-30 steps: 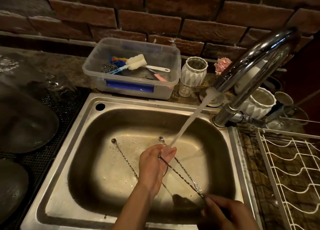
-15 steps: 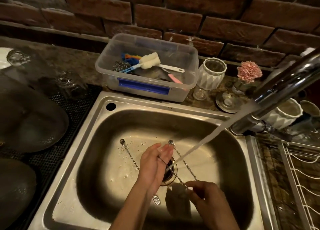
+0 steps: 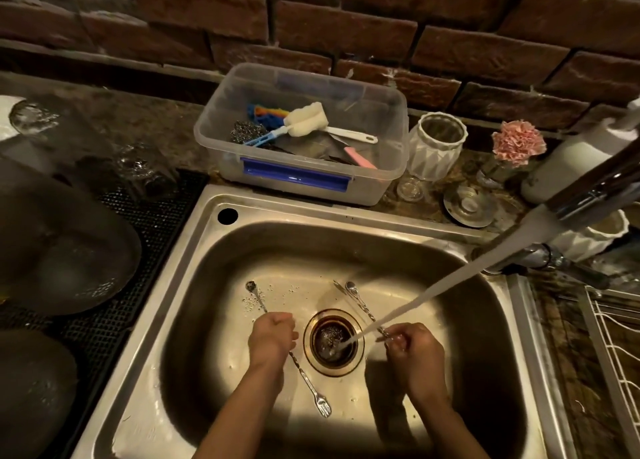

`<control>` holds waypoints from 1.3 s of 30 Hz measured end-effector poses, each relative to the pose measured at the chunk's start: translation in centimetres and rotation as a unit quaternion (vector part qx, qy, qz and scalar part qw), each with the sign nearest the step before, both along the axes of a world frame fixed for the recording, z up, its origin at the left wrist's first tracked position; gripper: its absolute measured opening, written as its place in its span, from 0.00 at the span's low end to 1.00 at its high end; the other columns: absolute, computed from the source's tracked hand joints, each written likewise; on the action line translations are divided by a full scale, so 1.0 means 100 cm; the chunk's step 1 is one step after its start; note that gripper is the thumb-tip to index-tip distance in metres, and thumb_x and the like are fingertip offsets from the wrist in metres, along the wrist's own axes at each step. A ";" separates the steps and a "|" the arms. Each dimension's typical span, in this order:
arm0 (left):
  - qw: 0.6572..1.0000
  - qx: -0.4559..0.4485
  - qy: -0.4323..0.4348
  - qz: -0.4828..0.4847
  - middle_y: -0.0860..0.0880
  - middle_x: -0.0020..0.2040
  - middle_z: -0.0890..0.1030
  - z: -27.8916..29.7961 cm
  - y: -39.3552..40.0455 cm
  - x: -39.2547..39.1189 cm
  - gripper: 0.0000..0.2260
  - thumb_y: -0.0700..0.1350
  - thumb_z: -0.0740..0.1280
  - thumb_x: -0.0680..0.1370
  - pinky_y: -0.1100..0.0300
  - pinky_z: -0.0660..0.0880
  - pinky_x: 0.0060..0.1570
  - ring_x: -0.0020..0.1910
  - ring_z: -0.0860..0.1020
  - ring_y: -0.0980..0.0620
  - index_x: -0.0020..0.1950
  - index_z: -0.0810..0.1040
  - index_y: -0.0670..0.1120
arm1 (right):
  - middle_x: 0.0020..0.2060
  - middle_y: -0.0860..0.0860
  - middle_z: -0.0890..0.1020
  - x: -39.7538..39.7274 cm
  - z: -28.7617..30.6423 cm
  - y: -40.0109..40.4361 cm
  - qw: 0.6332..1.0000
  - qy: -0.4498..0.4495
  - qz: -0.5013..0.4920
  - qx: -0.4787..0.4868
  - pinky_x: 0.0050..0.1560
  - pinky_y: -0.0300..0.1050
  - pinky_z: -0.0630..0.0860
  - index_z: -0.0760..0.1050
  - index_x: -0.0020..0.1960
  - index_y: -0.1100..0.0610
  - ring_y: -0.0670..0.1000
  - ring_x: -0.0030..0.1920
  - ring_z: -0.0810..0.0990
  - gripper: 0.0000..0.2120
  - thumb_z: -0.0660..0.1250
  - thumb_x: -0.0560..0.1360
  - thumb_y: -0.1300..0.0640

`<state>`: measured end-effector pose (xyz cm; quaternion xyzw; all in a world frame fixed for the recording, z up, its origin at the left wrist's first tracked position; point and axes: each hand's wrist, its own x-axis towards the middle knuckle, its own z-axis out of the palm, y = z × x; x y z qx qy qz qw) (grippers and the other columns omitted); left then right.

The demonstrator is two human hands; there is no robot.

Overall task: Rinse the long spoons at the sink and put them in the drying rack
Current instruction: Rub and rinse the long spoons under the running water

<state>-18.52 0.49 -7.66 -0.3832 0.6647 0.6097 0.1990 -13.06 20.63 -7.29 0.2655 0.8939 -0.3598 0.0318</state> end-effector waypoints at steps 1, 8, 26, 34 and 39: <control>1.000 -0.030 -0.006 -0.005 0.40 0.46 0.80 -0.005 -0.005 -0.001 0.08 0.36 0.63 0.80 0.50 0.78 0.53 0.43 0.78 0.43 0.43 0.77 0.43 | 0.43 0.53 0.85 -0.001 -0.004 0.003 1.000 -0.004 -0.001 0.007 0.43 0.36 0.71 0.84 0.45 0.58 0.43 0.39 0.76 0.07 0.70 0.73 0.67; 0.974 -0.176 -0.035 -0.139 0.37 0.45 0.85 -0.024 -0.014 -0.005 0.14 0.47 0.68 0.80 0.58 0.76 0.39 0.35 0.84 0.46 0.51 0.79 0.35 | 0.45 0.53 0.87 -0.004 -0.023 0.011 0.998 -0.048 0.014 0.031 0.51 0.47 0.78 0.85 0.47 0.56 0.50 0.45 0.81 0.07 0.70 0.73 0.64; 0.995 -0.008 0.045 -0.088 0.40 0.33 0.79 -0.024 -0.011 -0.002 0.08 0.34 0.64 0.80 0.59 0.74 0.28 0.25 0.74 0.47 0.42 0.69 0.42 | 0.39 0.59 0.85 -0.026 0.009 -0.049 0.899 -0.030 -0.064 -0.432 0.36 0.36 0.80 0.81 0.45 0.63 0.51 0.39 0.83 0.05 0.67 0.75 0.69; 0.981 0.156 0.112 -0.031 0.41 0.31 0.76 0.005 0.018 0.014 0.04 0.38 0.68 0.79 0.58 0.69 0.30 0.26 0.71 0.50 0.45 0.75 0.41 | 0.35 0.55 0.83 -0.004 0.019 -0.056 0.881 -0.113 -0.003 -0.459 0.38 0.47 0.77 0.82 0.48 0.62 0.51 0.32 0.78 0.09 0.67 0.78 0.56; 0.970 0.215 0.117 -0.003 0.43 0.31 0.77 0.020 0.033 0.023 0.04 0.41 0.69 0.79 0.57 0.68 0.28 0.29 0.70 0.49 0.48 0.78 0.40 | 0.35 0.59 0.83 0.007 0.040 -0.052 0.880 -0.108 -0.002 -0.462 0.28 0.44 0.75 0.77 0.52 0.70 0.53 0.26 0.79 0.11 0.64 0.80 0.61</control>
